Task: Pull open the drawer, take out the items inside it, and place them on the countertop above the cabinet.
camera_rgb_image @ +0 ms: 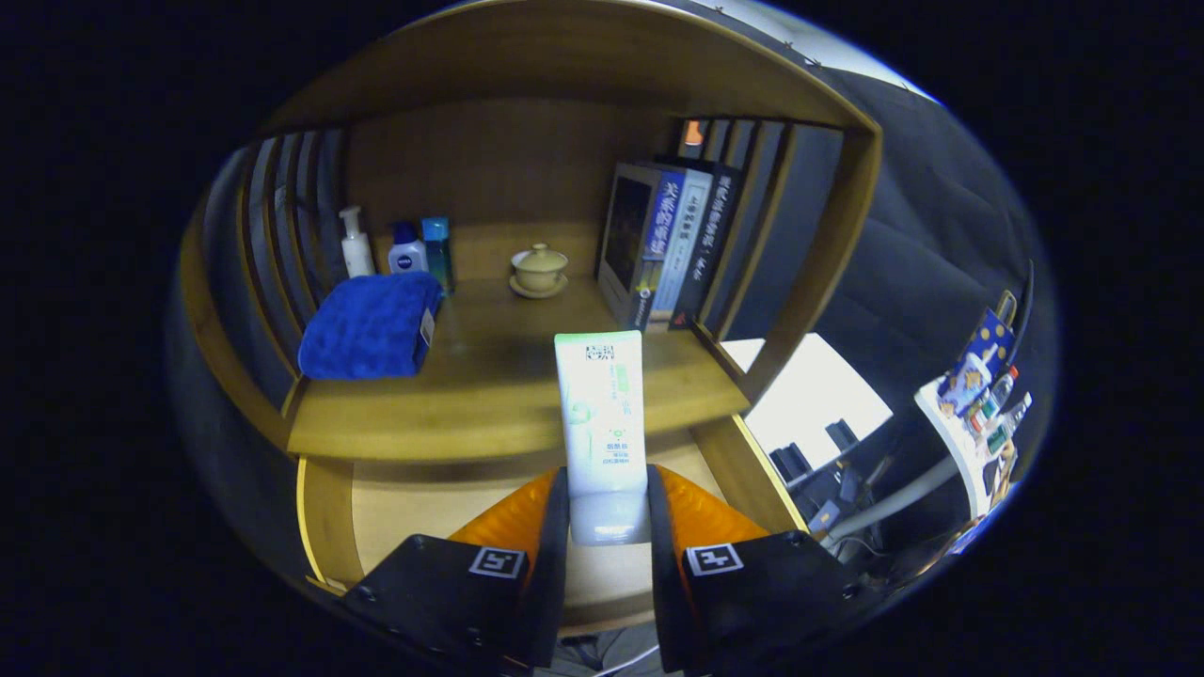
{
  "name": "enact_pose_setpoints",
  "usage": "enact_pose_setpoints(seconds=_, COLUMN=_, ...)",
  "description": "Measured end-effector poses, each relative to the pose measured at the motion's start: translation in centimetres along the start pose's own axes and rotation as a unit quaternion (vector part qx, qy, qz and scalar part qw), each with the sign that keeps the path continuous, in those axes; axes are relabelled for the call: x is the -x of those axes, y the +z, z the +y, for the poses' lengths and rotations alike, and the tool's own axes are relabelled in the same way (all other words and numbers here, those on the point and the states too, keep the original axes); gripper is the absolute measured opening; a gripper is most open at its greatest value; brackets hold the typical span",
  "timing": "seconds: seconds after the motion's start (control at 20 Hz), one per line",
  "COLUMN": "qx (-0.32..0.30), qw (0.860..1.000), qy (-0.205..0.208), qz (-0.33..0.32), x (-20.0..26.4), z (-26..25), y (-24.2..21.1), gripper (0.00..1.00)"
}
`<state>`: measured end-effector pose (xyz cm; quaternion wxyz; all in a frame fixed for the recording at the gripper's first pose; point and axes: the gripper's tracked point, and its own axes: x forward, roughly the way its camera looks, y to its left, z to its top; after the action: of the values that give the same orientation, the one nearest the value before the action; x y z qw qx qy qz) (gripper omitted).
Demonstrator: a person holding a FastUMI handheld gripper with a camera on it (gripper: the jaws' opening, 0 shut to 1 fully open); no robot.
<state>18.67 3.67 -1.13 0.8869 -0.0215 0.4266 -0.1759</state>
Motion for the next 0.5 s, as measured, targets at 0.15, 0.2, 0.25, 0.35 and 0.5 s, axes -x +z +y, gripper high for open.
enact_pose_setpoints(seconds=0.15, qx=0.016, qw=0.999, qy=0.03, qz=-0.016, x=-4.1, z=1.7, y=2.2, gripper=0.49)
enact_pose_setpoints(seconds=0.2, qx=0.024, qw=0.999, qy=0.041, qz=-0.018, x=-5.4, z=2.4, y=2.6, gripper=0.48)
enact_pose_setpoints(seconds=0.25, qx=0.029, qw=0.998, qy=0.052, qz=-0.02, x=-6.9, z=2.9, y=3.1, gripper=0.48)
enact_pose_setpoints(seconds=0.35, qx=0.029, qw=0.997, qy=0.068, qz=-0.008, x=-9.3, z=3.9, y=3.2, gripper=0.48)
enact_pose_setpoints(seconds=0.5, qx=0.029, qw=0.996, qy=0.086, qz=0.021, x=-12.3, z=4.7, y=2.4, gripper=0.49)
